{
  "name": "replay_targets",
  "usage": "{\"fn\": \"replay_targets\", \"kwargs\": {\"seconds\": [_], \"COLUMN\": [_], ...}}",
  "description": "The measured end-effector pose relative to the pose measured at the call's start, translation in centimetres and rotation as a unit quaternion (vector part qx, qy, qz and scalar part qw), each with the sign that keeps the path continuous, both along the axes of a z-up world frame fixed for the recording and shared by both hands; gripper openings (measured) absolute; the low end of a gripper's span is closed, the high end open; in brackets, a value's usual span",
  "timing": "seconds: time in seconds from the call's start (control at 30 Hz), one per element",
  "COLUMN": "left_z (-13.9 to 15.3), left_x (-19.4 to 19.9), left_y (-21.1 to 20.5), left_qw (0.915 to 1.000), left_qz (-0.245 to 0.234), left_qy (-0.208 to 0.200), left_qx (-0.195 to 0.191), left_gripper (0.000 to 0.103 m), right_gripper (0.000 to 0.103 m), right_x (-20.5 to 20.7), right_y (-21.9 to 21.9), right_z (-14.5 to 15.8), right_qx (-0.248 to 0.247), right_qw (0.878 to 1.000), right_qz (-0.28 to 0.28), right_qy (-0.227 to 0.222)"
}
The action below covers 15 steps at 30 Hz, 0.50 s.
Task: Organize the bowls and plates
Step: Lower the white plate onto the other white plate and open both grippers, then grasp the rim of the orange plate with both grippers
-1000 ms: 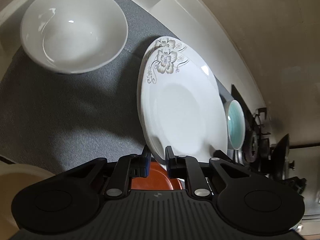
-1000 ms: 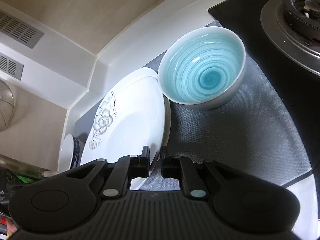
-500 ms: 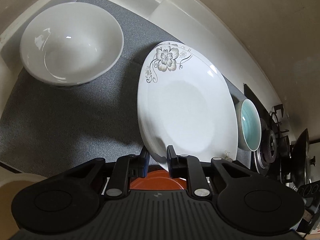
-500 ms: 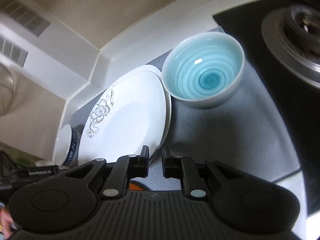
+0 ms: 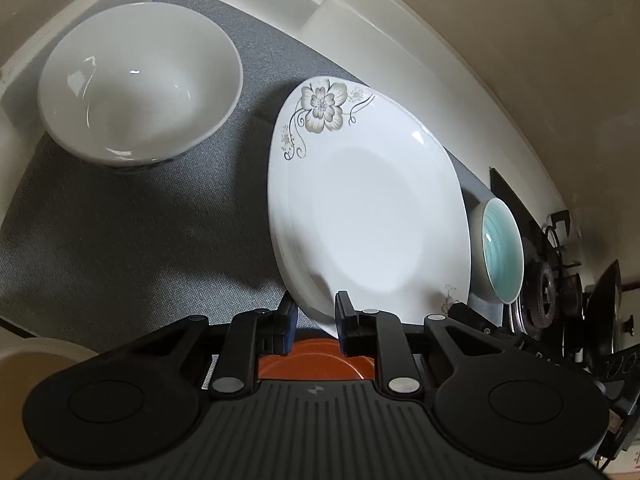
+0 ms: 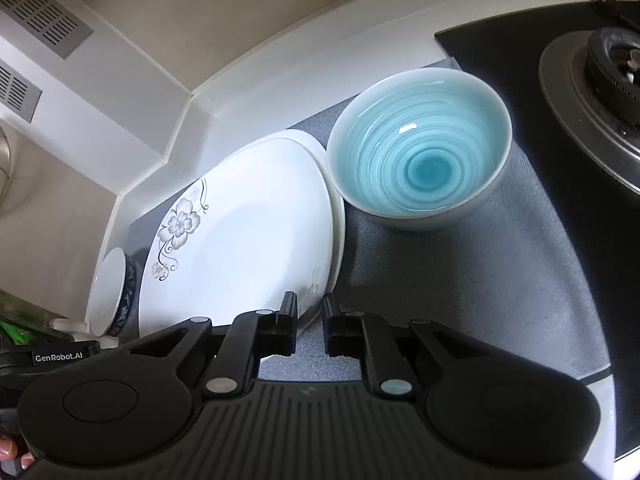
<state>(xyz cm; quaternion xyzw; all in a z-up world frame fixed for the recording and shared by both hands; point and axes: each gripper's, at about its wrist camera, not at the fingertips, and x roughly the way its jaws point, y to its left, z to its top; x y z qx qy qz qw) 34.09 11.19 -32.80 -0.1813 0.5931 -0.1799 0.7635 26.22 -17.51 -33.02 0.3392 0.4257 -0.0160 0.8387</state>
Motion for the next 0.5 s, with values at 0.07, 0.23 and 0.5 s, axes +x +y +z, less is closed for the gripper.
{"fn": "replay_targets", "kwargs": {"seconds": [0.07,0.23,0.5], "left_z": [0.2,0.3,0.1], "left_x": [-0.1,0.2,0.7], "left_y": [0.3,0.7,0.5], "left_qw": [1.0,0.9997,0.9998], "left_qz": [0.0,0.001,-0.005], "left_qy": [-0.007,-0.024,-0.021], "left_qx": [0.001,0.004,0.0], "left_gripper": [0.021,0.02,0.02], "right_gripper": [0.021,0.032,0.032], "right_x": [-0.7,-1.5,-1.5], "right_y": [0.2,0.4,-0.2], "right_z": [0.3,0.5,0.3], "right_qx": [-0.002,0.0,0.01], "right_qw": [1.0,1.0,1.0], "right_qz": [0.003,0.003,-0.008], "right_qy": [-0.001,-0.006,-0.005]}}
